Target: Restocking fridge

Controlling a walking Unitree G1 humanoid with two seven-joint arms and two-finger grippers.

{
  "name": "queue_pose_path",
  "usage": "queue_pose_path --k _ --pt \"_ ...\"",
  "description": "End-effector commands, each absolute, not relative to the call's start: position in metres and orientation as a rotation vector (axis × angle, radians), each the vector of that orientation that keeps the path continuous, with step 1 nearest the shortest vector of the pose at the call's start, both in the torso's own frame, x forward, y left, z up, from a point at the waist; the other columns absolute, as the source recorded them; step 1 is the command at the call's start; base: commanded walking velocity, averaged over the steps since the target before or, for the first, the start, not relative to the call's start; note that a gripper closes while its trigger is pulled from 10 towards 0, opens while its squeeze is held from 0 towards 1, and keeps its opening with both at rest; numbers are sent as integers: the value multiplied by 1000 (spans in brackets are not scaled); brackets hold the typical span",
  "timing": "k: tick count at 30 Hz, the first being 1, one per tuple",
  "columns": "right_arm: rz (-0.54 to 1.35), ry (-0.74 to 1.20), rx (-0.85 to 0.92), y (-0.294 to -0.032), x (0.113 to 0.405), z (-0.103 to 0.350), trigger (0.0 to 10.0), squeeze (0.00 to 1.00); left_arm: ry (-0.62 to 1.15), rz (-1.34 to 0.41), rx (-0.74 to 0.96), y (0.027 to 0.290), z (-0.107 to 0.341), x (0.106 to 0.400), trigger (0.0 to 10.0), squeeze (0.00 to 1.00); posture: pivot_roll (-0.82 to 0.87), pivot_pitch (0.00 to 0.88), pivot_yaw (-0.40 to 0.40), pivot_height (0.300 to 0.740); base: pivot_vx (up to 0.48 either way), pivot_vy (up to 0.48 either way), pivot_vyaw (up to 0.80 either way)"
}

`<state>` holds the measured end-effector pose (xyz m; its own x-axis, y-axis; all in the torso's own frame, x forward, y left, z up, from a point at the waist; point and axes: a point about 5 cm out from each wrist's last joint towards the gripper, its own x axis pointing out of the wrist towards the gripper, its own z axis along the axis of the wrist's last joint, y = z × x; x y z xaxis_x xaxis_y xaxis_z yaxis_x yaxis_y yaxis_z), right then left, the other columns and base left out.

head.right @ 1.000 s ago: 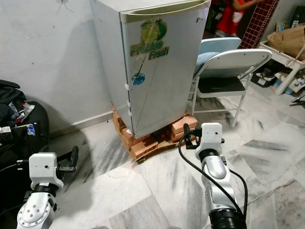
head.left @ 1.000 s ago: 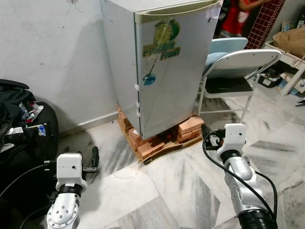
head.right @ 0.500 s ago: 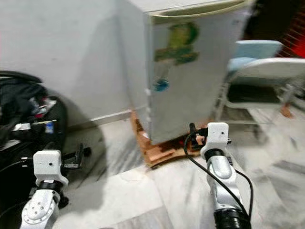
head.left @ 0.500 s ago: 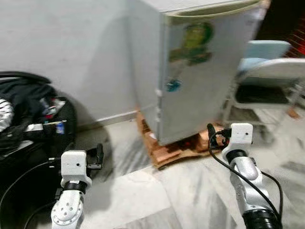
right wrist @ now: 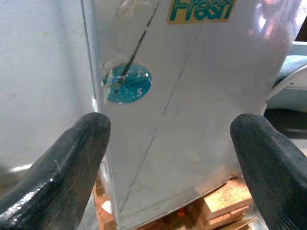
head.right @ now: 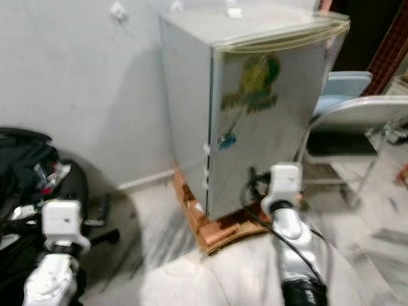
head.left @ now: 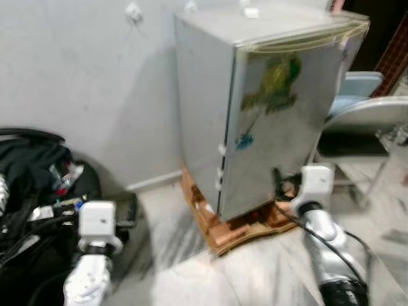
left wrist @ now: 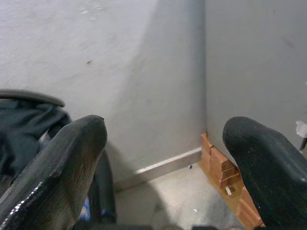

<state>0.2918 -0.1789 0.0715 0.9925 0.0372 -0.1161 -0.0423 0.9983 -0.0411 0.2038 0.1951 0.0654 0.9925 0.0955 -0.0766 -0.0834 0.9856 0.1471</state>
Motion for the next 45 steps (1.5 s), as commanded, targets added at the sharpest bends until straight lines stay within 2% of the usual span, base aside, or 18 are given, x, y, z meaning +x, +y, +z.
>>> queue_pose_path --k 1,17,45 --pt "-1 106 -61 -193 293 75 10000 0 64 43 133 184 69 208 10000 0 27 2 11 740 326 352 -800" --pt "10 90 -70 -190 300 78 10000 0 64 14 125 179 70 211 10000 0 26 13 11 740 309 366 -800" --pt "26 81 -84 -187 301 80 10000 0 53 -34 120 166 71 219 10000 0 14 19 4 740 0 0 -800"
